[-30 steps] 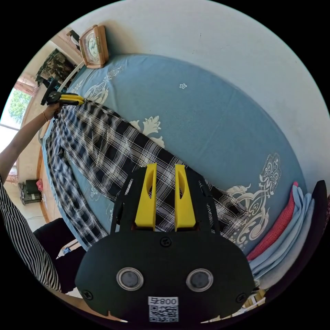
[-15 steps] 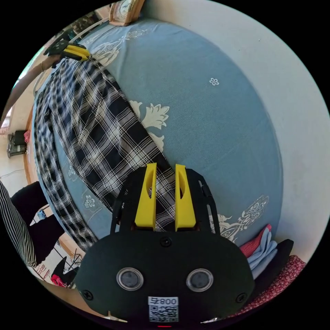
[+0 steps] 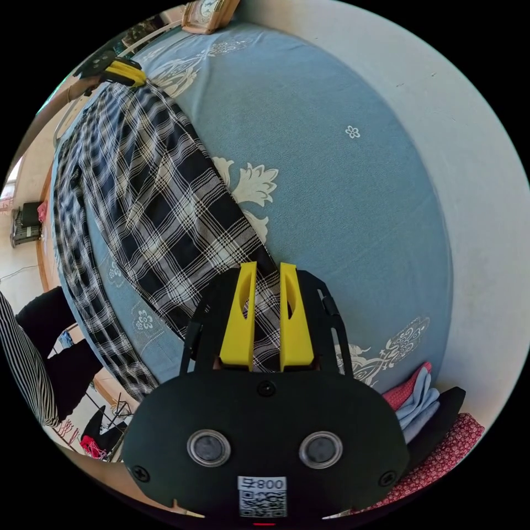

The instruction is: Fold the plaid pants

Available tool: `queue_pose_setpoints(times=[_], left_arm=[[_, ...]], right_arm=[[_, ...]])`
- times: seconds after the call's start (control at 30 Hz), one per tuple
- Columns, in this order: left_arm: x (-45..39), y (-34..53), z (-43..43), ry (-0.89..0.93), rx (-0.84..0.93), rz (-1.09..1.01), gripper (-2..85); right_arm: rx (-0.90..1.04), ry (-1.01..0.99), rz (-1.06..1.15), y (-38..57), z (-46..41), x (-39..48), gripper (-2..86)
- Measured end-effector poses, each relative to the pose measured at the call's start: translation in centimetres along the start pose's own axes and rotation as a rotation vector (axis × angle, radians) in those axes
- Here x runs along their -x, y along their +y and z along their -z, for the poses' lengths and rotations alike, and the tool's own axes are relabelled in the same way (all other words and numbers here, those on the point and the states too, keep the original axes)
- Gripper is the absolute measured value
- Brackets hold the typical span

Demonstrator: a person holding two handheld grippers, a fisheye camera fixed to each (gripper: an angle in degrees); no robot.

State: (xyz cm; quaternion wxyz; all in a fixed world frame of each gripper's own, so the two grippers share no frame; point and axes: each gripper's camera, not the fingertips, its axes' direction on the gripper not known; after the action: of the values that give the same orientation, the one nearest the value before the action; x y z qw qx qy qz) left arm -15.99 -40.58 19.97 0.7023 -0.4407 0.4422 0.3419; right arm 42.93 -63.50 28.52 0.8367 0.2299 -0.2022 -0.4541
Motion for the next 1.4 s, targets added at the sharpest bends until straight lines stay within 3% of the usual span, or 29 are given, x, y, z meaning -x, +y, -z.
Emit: queue_pose_setpoints(times=[0.27,0.43,0.57,1.0,1.4], left_arm=[[-1.3,-0.5,-1.7,-0.090,0.050,-0.027,8.5],[-0.7,0.3,-3.1,0.041,0.052,0.014,2.6],[-1.5,1.5,-3.6,-0.005,0.040,0.006,1.3],[-5.5,14.6,-1.4,0.036,-0.209,0.117,0.5],[-9.6,24.7,-9.3,0.141,-0.001,0.282,0.6]], right_arm=[[0.002,0.006,-0.010,0.6,0.3,1.8,7.4],[-0.019,-0.012,-0.053,1.8,0.7,2.8,4.9],[-0.027,-0.045,-0.079,3.1,1.2,3.7,1.7],[-0.219,-0.089,-0.125,16.8,7.7,16.4,0.6],[-0.182,-0.324,-0.256,26.3,7.3,26.6,1.4]])
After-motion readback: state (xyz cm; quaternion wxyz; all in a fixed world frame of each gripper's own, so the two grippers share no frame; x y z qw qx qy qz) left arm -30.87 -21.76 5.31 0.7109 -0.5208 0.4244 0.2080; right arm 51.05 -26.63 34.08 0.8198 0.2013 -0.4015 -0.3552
